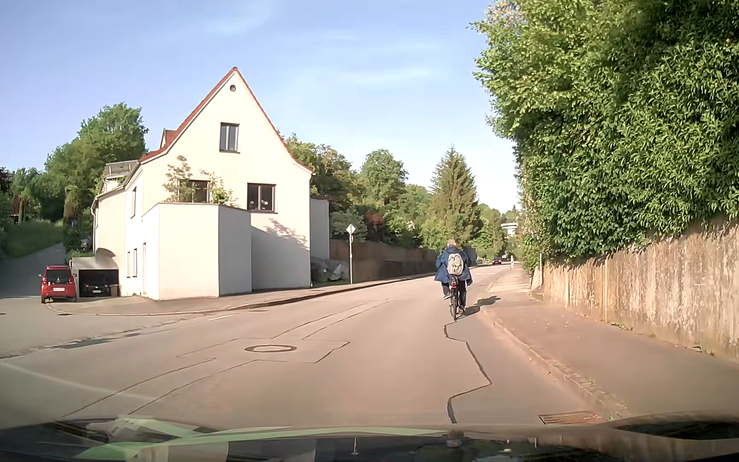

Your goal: Follow the waypoints while adhering to traffic rules and regulations

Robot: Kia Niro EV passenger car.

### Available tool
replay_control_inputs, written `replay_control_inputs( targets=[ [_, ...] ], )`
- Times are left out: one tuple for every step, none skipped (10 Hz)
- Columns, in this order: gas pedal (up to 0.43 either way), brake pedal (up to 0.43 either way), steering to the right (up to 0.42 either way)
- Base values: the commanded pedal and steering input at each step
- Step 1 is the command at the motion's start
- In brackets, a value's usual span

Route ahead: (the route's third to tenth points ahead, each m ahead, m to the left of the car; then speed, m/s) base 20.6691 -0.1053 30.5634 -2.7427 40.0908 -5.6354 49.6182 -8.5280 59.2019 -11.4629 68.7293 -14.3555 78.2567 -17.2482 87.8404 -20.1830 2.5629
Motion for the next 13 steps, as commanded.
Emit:
replay_control_inputs(
  targets=[
    [0.118,0.000,0.028],
    [0.118,0.000,0.025],
    [0.118,0.000,0.021],
    [0.118,0.000,0.017],
    [0.118,0.000,0.012],
    [0.118,0.000,0.009],
    [0.130,0.000,0.007],
    [0.130,0.000,0.007],
    [0.130,0.000,0.007],
    [0.130,0.000,0.005],
    [0.130,0.000,0.004],
    [0.130,0.000,0.004],
    [0.130,0.000,0.004]
  ],
)
